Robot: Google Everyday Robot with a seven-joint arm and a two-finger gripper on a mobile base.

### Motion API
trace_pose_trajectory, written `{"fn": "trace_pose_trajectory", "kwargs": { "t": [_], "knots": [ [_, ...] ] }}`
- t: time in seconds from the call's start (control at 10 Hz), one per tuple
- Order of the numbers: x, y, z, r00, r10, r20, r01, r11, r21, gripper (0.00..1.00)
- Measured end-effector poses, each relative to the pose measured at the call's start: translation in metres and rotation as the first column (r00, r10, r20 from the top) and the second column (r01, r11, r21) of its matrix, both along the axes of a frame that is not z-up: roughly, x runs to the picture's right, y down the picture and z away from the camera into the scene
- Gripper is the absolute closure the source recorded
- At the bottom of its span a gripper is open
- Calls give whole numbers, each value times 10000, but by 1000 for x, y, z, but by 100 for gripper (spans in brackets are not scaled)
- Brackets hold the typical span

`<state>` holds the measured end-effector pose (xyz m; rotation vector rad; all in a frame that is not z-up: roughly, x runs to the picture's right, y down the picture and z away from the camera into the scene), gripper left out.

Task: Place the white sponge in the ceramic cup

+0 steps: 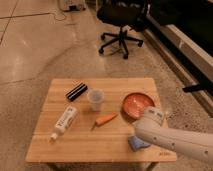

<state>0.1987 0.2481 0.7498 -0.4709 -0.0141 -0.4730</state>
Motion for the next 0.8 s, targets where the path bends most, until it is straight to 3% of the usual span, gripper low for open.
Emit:
{"fn": "trace_pose_trajectory", "kwargs": {
  "t": [0.5, 0.8],
  "knots": [
    [12, 27, 28, 9998, 177, -108, -190, 9911, -1316, 35],
    [15, 37, 38, 9996, 85, -255, -130, 9830, -1832, 35]
  ]
}}
